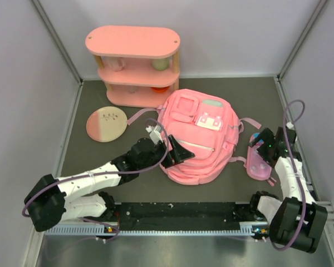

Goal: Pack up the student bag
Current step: Pick up the stationery from the center of the board.

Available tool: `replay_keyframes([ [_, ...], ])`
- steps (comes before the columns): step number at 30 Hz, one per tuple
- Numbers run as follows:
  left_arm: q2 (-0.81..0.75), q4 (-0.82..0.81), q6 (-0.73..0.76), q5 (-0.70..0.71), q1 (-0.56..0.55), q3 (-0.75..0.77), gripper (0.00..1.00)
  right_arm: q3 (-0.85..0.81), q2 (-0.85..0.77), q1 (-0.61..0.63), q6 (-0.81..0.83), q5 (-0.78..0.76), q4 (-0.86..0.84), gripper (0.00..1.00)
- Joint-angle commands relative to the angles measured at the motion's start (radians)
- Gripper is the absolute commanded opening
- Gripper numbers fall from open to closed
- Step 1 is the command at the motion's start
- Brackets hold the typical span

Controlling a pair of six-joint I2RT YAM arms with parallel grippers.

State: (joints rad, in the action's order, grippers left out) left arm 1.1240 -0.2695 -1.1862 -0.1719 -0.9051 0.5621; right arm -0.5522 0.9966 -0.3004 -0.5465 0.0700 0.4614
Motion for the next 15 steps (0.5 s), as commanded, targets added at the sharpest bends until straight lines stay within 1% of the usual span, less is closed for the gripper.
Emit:
replay_keyframes([
  [1, -0.001, -0.059, 0.005, -0.028, 0.002, 0.018, 0.95, 0.028, 0.008, 0.093, -0.112, 0.244, -0.015, 0.99],
  [3, -0.009, -0.053, 0.011, -0.023, 0.002, 0.018, 0.96, -0.015, -0.033, 0.109, -0.106, 0.273, 0.009, 0.99],
  [5, -0.009, -0.04, 0.022, -0.026, 0.002, 0.028, 0.96, -0.05, -0.076, 0.109, -0.086, 0.258, 0.057, 0.99],
  [6, -0.009, -0.034, 0.039, -0.029, 0.002, 0.035, 0.96, -0.093, -0.12, 0.109, -0.063, 0.179, 0.081, 0.99],
  [7, -0.009, -0.025, 0.049, -0.034, 0.002, 0.042, 0.96, -0.113, -0.143, 0.107, -0.049, 0.13, 0.124, 0.99],
  [8, -0.007, 0.002, 0.062, -0.043, 0.002, 0.062, 0.97, -0.139, -0.162, 0.107, -0.037, 0.079, 0.132, 0.99],
  [9, -0.003, 0.021, 0.091, -0.047, 0.002, 0.073, 0.97, -0.144, -0.177, 0.107, -0.021, -0.028, 0.138, 0.99],
  [11, -0.001, 0.052, 0.12, -0.064, 0.002, 0.106, 0.98, -0.15, -0.194, 0.083, -0.017, -0.111, 0.155, 0.99],
  [12, 0.003, 0.085, 0.152, -0.073, 0.002, 0.117, 0.99, -0.147, -0.191, 0.061, -0.015, -0.145, 0.16, 0.99],
  [15, 0.008, 0.15, 0.212, -0.112, 0.002, 0.156, 0.99, -0.111, -0.155, -0.032, -0.013, -0.145, 0.135, 0.99],
])
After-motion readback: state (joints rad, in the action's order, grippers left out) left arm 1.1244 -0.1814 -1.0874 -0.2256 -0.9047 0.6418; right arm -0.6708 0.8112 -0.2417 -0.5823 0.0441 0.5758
